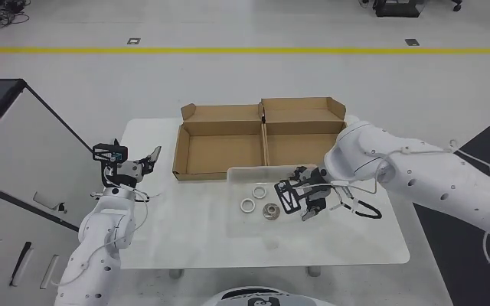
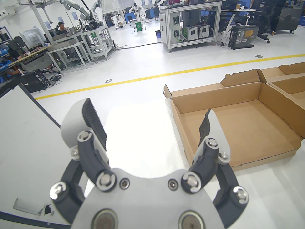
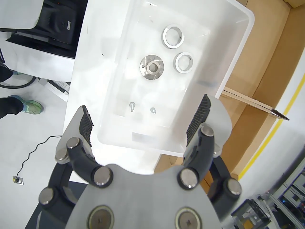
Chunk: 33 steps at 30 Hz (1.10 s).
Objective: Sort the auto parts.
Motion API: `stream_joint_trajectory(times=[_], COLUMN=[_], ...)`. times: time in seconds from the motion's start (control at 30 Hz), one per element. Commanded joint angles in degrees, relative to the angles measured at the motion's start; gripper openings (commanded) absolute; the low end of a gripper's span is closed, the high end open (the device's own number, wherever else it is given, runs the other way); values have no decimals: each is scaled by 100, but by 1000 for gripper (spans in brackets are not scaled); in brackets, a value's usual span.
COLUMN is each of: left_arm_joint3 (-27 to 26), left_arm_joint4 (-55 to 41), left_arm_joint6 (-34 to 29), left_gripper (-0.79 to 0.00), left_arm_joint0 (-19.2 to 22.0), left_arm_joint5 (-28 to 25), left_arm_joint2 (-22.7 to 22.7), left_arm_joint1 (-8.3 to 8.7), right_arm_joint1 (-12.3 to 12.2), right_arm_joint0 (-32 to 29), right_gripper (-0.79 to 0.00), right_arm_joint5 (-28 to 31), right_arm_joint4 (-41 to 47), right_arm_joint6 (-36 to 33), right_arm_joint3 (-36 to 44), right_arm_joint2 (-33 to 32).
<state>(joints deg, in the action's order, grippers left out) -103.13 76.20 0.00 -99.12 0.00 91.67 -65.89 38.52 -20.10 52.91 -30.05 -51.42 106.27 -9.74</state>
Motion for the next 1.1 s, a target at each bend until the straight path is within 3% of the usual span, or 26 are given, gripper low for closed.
stream_joint_trajectory(times=[0.0, 0.2, 0.63, 0.93, 1.07], left_arm_joint3=[0, 0, 0, 0, 0], left_arm_joint4=[0, 0, 0, 0, 0], left_arm_joint6=[0, 0, 0, 0, 0], left_gripper=[0, 0, 0, 0, 0], left_arm_joint0=[0, 0, 0, 0, 0], left_arm_joint5=[0, 0, 0, 0, 0], left_arm_joint2=[0, 0, 0, 0, 0], left_arm_joint1=[0, 0, 0, 0, 0], right_arm_joint1=[0, 17, 171, 172, 173], right_arm_joint0=[0, -184, -320, -336, -431], right_gripper=[0, 0, 0, 0, 0], right_arm_joint5=[0, -161, -1530, -1552, -1896], right_arm_joint4=[0, 95, 1654, 1633, 1213], right_arm_joint6=[0, 35, -1525, -1500, -1653], right_arm_joint3=[0, -172, -511, -516, -558], right_arm_joint2=[0, 0, -2, -2, 0])
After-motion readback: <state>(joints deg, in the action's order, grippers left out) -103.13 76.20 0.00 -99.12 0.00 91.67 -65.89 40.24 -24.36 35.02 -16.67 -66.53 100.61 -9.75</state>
